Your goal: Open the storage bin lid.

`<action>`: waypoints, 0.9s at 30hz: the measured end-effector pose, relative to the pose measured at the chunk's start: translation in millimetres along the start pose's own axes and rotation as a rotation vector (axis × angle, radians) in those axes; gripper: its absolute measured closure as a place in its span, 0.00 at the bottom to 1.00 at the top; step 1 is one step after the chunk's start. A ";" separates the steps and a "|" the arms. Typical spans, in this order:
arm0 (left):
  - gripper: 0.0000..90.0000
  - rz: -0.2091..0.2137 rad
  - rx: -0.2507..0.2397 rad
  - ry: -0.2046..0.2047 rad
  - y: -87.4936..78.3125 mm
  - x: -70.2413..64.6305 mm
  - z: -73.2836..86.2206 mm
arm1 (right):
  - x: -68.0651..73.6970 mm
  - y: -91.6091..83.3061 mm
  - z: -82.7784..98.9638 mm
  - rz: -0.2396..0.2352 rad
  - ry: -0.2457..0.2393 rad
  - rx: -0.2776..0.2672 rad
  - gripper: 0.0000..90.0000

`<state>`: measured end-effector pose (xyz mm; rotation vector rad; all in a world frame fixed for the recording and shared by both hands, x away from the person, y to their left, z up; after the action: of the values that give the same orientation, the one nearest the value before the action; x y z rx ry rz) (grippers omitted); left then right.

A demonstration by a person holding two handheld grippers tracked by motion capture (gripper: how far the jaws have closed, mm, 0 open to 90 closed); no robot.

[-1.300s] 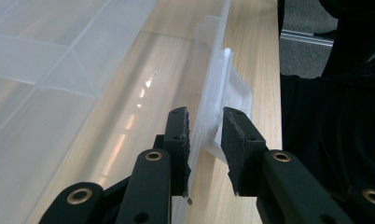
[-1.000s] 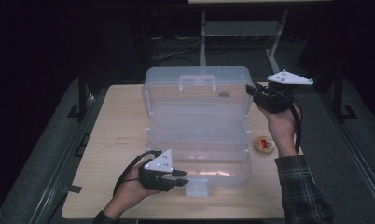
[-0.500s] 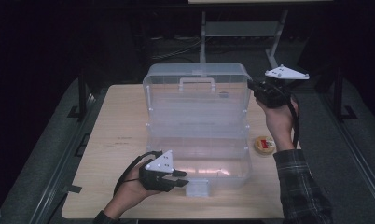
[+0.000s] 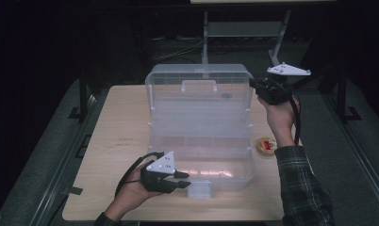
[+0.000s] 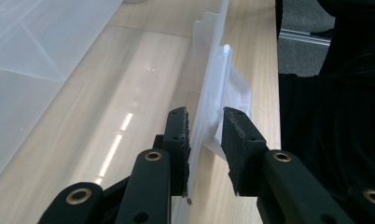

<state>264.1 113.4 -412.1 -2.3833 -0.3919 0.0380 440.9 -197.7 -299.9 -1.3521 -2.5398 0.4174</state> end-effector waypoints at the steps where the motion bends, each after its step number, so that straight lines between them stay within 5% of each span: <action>1: 0.79 0.000 0.000 -0.001 0.1 -0.1 0.0 | -0.6 1.3 -0.5 0.004 0.002 0.002 0.95; 27: 0.80 0.004 0.007 0.005 -0.2 0.2 -0.3 | -18.8 28.3 -2.0 -0.009 0.071 0.040 0.95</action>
<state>264.3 113.4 -411.7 -2.3771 -0.3844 0.0357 473.6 -198.0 -309.5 -1.3175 -2.4661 0.4084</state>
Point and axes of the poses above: each handheld gripper's, and its own axes: y roughly forward along the jaws, z roughly out of its underside, x roughly to its left, the point moved 4 cm from there along y, roughly forward along the jaws, and after that the axes turned 9 degrees about -z, right-handed, at the moved point
